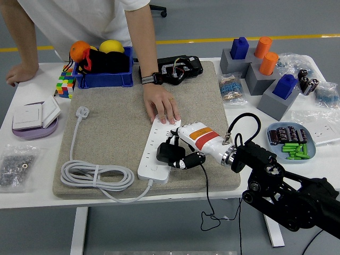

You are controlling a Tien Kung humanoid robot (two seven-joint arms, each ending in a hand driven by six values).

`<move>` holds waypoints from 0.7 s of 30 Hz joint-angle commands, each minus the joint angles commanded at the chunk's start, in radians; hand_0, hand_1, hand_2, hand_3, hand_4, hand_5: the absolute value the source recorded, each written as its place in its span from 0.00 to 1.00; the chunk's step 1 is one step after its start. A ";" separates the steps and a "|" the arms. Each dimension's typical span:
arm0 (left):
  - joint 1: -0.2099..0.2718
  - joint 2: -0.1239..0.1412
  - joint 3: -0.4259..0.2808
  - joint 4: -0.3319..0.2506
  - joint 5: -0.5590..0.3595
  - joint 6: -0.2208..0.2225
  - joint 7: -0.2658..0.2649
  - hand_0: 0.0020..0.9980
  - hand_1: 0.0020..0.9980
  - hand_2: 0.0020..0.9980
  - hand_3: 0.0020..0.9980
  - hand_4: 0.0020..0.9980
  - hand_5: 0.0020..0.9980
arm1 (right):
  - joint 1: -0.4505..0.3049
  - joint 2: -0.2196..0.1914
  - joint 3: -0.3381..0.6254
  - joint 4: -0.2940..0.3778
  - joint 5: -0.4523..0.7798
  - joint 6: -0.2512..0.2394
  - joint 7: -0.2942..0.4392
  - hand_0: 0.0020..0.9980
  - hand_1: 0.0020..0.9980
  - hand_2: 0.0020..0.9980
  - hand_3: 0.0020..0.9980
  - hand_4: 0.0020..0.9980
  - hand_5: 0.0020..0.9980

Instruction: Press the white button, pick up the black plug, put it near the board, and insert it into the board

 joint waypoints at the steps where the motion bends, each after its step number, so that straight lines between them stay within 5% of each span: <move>1: 0.000 0.000 0.000 0.000 0.000 0.000 0.000 0.62 0.63 0.64 0.70 0.59 0.37 | 0.000 0.000 0.000 0.000 0.001 -0.001 0.000 0.07 0.17 0.24 0.29 0.92 0.30; 3: 0.000 -0.001 0.000 0.000 0.000 0.000 0.000 0.62 0.63 0.64 0.70 0.59 0.37 | 0.000 0.000 0.001 -0.001 0.006 0.000 0.001 0.07 0.17 0.24 0.29 0.92 0.30; 4: 0.000 -0.001 -0.001 0.000 0.000 0.000 0.000 0.62 0.63 0.64 0.69 0.59 0.37 | 0.000 0.000 0.002 -0.001 0.006 0.000 0.001 0.15 0.23 0.32 0.38 0.97 0.31; 8: -0.001 -0.002 -0.001 0.000 0.001 0.000 -0.001 0.62 0.63 0.64 0.69 0.59 0.37 | 0.000 0.000 0.002 -0.002 0.006 0.005 0.001 0.15 0.23 0.32 0.38 0.97 0.31; 9: -0.001 -0.002 -0.002 0.000 0.002 0.000 0.000 0.62 0.63 0.64 0.69 0.59 0.37 | 0.000 0.000 0.002 -0.002 0.007 0.006 0.001 0.21 0.28 0.37 0.42 1.00 0.37; 21: -0.002 -0.003 0.000 0.000 0.001 0.000 0.000 0.62 0.63 0.64 0.69 0.59 0.37 | 0.000 0.003 -0.005 -0.002 0.013 -0.011 0.014 0.22 0.28 0.37 0.43 1.00 0.35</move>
